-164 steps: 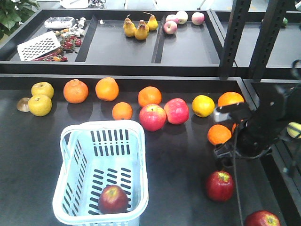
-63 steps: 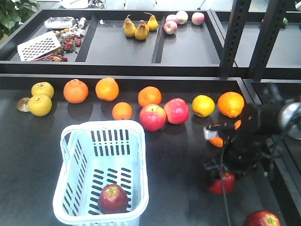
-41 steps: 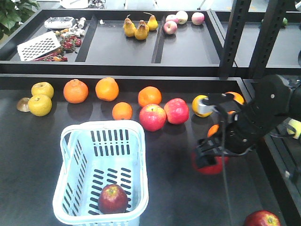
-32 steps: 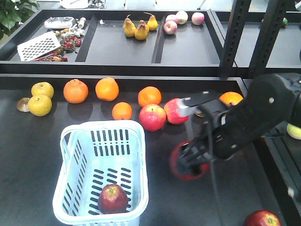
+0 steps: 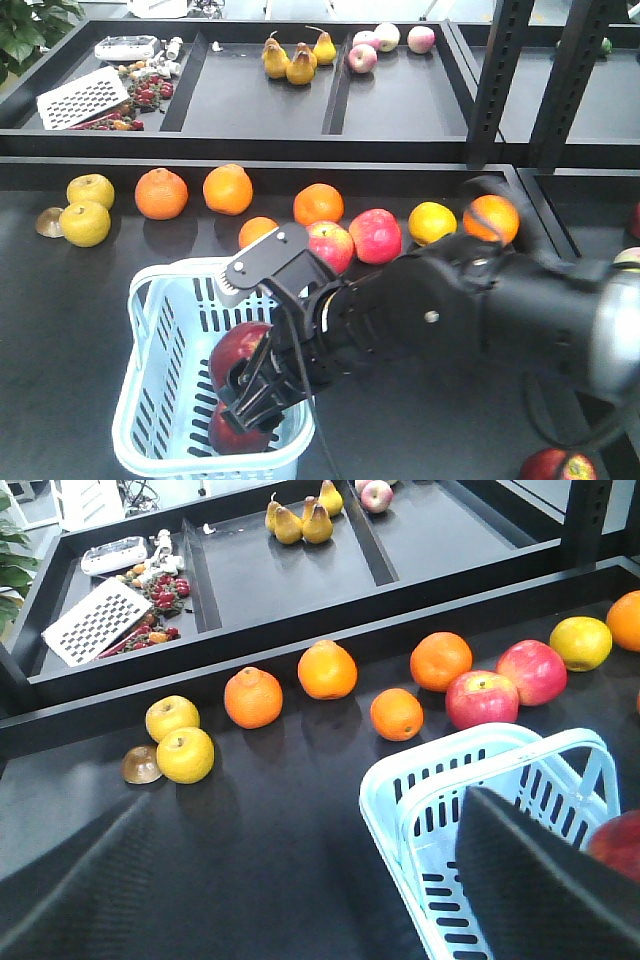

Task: Pick three apples into basket with both arms
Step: 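Lower the second apple into the basket and open the right gripper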

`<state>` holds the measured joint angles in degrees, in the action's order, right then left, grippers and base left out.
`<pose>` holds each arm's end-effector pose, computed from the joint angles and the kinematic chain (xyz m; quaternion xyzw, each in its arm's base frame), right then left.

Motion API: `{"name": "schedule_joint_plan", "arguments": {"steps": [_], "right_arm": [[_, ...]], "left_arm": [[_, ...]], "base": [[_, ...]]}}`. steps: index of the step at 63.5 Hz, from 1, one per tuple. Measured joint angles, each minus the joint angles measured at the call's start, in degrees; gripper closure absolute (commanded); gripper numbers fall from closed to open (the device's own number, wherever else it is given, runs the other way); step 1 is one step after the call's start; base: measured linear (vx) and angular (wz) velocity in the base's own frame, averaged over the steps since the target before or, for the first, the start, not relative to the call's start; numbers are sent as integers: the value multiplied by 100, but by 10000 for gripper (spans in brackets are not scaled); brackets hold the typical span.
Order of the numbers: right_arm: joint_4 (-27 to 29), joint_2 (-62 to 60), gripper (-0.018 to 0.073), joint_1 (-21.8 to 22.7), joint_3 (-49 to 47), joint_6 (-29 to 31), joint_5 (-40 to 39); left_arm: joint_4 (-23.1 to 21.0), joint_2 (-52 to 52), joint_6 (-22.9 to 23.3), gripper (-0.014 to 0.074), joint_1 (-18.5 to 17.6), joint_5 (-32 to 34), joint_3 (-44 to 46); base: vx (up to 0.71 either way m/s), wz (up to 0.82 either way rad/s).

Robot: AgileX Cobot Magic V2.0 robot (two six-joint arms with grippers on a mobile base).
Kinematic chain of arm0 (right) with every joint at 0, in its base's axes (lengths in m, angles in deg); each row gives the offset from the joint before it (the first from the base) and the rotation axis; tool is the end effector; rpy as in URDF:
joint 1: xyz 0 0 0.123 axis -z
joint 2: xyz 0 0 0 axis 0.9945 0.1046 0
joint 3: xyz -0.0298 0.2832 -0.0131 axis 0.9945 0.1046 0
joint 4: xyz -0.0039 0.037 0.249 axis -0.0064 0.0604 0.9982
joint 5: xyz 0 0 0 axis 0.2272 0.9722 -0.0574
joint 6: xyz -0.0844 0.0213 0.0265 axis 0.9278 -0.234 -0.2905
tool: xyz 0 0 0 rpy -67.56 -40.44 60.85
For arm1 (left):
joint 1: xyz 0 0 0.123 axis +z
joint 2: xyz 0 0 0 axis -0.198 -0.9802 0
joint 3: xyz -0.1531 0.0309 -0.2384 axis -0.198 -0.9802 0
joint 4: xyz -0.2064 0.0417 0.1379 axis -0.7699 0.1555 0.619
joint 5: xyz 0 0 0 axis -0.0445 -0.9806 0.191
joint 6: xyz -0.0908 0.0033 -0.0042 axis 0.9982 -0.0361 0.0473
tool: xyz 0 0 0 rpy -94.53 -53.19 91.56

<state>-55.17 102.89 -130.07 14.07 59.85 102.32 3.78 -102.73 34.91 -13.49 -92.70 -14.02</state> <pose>0.2296 0.2563 0.2518 -0.4077 0.8538 0.1785 0.2702 0.1000 -0.0226 0.4172 0.1333 0.8266 -0.0067 0.5468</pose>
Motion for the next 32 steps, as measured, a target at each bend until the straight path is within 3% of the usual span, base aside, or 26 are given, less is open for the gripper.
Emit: {"name": "schedule_joint_plan", "arguments": {"steps": [8, 16, 32], "right_arm": [[0, 266, -40, -6, -11, 0, -104], [0, 328, -141, -6, -17, 0, -164], [0, 328, -146, -6, -44, -6, -150]], "left_arm": [[0, 0, 0, 20, 0, 0, 0], [0, 0, 0, 20, 0, 0, 0], [0, 0, 0, 20, 0, 0, 0]], "base": [[0, 0], [0, 0], [0, 0]]}}
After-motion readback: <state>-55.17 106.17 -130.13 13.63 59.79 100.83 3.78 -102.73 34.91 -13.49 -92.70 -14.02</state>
